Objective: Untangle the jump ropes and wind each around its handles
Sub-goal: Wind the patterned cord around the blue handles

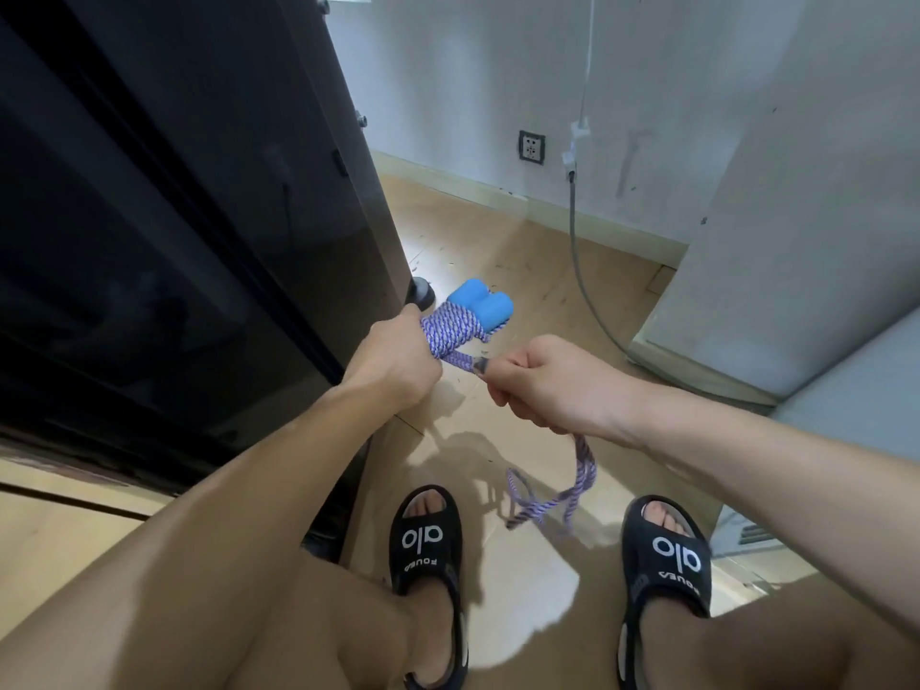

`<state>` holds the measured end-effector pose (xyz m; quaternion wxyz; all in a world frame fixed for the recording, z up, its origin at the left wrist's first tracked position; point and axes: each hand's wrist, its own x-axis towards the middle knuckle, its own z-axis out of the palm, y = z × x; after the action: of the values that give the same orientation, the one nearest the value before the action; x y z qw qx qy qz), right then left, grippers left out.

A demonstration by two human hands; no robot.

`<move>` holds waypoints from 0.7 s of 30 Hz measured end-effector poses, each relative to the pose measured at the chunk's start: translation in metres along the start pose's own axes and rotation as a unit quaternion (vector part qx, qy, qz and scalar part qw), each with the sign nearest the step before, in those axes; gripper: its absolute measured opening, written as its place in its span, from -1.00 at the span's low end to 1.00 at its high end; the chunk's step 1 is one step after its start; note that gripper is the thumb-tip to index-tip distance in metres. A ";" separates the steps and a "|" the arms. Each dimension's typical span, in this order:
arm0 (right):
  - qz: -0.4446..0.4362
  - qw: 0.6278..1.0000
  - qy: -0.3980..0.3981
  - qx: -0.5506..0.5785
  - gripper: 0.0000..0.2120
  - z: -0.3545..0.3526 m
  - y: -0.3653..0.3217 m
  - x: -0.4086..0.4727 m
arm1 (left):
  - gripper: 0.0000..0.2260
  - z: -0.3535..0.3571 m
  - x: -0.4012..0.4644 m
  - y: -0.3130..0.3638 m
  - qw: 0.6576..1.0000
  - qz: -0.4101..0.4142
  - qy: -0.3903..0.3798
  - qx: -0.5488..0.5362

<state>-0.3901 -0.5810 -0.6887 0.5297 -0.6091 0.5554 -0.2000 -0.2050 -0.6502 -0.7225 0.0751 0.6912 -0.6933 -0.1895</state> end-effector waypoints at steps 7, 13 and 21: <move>-0.151 0.964 0.124 -0.181 -0.47 -0.023 -0.039 -0.008 | -0.56 0.008 -0.015 0.012 0.970 0.094 -0.093 0.204; -0.132 0.877 0.254 -0.386 -0.45 -0.063 -0.023 0.027 | -0.42 0.016 -0.064 0.045 0.948 0.262 -0.073 0.164; 0.002 0.933 0.176 -0.315 -0.47 -0.058 0.014 0.031 | -0.55 -0.018 -0.091 0.056 0.954 0.294 -0.055 0.007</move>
<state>-0.4352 -0.6302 -0.6909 0.2052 -0.6988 0.6750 -0.1178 -0.2472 -0.5648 -0.6709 0.0848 0.4455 -0.8704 -0.1917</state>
